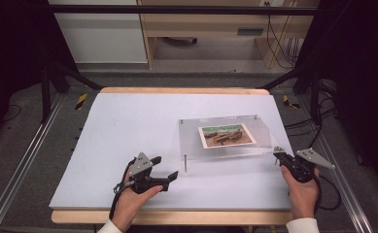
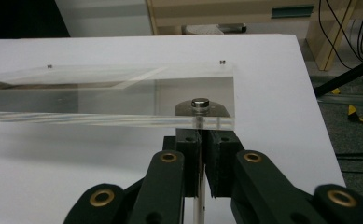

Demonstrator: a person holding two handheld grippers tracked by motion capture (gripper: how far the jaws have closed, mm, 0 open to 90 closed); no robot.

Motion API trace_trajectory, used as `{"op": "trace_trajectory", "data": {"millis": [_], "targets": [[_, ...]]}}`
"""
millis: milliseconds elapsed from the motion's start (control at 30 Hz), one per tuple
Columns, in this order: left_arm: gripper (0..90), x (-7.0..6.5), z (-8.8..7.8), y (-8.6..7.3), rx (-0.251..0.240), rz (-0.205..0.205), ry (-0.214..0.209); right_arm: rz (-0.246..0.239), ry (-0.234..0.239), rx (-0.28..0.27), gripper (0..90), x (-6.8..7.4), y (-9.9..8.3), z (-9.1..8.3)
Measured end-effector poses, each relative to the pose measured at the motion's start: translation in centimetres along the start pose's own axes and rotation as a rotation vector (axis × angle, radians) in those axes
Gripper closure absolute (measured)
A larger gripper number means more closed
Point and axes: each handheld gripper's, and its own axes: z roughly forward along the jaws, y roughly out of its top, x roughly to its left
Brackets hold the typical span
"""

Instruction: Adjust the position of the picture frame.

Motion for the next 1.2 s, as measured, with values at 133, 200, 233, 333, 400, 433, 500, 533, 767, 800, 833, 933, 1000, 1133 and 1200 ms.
{"op": "trace_trajectory", "data": {"millis": [133, 200, 233, 333, 400, 433, 500, 533, 767, 800, 833, 933, 1000, 1133, 1200], "targets": [[20.2, -0.5, 0.8, 0.0, 0.002, -0.002, -0.016, 0.001, 0.003, -0.009, 84.9, 0.2, 0.3, -0.2], [23.3, -0.6, 1.0, 0.0, 0.001, -0.003, -0.017, 0.001, -0.001, -0.006, 85.0, 0.4, 0.4, -0.2], [26.4, -0.9, 1.5, 0.1, -0.01, -0.012, -0.027, 0.008, 0.002, -0.003, 84.9, 0.4, 0.4, -0.3], [34.1, -1.3, 2.3, 0.3, -0.02, -0.026, -0.039, 0.006, 0.002, -0.001, 85.0, 0.4, 0.4, -0.3], [44.0, -1.5, 2.7, 0.3, -0.032, -0.039, -0.056, 0.002, 0.001, -0.001, 85.0, 0.4, 0.5, -0.3], [47.5, -1.5, 2.7, 0.3, -0.032, -0.039, -0.056, 0.002, 0.001, -0.001, 85.0, 0.4, 0.5, -0.3], [52.4, -1.5, 3.3, 0.2, -0.058, -0.062, -0.062, 0.004, 0.0, 0.003, 84.9, 0.5, 0.5, -0.4], [55.2, -1.5, 3.3, 0.2, -0.058, -0.062, -0.062, 0.004, 0.0, 0.003, 84.9, 0.5, 0.5, -0.4], [74.9, -1.0, 4.7, 0.3, -0.098, -0.115, -0.099, 0.014, 0.005, 0.025, 84.9, 0.4, 0.4, -0.4], [76.6, -0.9, 4.7, 0.3, -0.098, -0.117, -0.103, 0.014, 0.004, 0.024, 84.9, 0.4, 0.4, -0.3], [78.6, -0.7, 4.7, 0.3, -0.103, -0.123, -0.103, 0.015, 0.004, 0.026, 84.9, 0.4, 0.4, -0.3], [83.2, -0.3, 4.7, 0.4, -0.118, -0.147, -0.124, 0.01, 0.007, 0.032, 84.9, 0.3, 0.3, -0.3], [84.1, -0.4, 4.6, 0.5, -0.116, -0.14, -0.115, 0.012, 0.007, 0.032, 84.9, 0.3, 0.3, -0.3], [84.4, -0.5, 4.5, 0.6, -0.111, -0.137, -0.109, 0.008, 0.008, 0.036, 84.2, 0.3, 0.2, -0.2], [84.4, -0.5, 4.5, 0.5, -0.105, -0.127, -0.106, -0.003, 0.014, 0.038, 80.0, 0.2, 0.1, 0.0]]}}
